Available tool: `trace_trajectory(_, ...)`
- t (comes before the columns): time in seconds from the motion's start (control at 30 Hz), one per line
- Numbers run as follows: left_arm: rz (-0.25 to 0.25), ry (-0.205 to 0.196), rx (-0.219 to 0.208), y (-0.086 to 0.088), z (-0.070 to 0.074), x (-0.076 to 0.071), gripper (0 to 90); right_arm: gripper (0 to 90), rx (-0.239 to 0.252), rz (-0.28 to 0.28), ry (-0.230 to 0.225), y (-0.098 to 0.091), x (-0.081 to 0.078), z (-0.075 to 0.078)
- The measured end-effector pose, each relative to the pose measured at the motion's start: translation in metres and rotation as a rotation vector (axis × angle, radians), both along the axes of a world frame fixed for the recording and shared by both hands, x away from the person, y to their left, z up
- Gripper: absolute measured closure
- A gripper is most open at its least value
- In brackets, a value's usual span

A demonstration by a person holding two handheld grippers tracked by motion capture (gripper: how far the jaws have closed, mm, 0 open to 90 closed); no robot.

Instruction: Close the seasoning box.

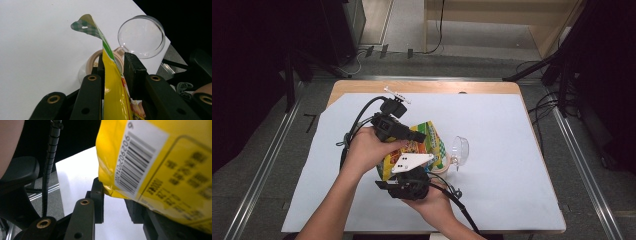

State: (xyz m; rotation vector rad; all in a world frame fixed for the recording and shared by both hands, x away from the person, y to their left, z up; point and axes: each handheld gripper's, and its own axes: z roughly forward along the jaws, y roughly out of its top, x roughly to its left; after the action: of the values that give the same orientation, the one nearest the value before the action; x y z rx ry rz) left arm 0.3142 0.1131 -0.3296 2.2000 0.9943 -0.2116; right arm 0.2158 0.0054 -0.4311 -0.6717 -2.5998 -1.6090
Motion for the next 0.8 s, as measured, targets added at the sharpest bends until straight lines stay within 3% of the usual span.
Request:
trace_trajectory(0.13,0.006,-0.006,0.001,0.002,0.0018,-0.0019,75.3,71.6,0.001,0.006,-0.02,0.0014,-0.0004,0.0013)
trace_trajectory(0.8,0.01,-0.021,0.002,0.0025,0.0015,-0.0042,75.4,71.6,-0.005,0.01,-0.022,0.0014,-0.0014,0.0008)
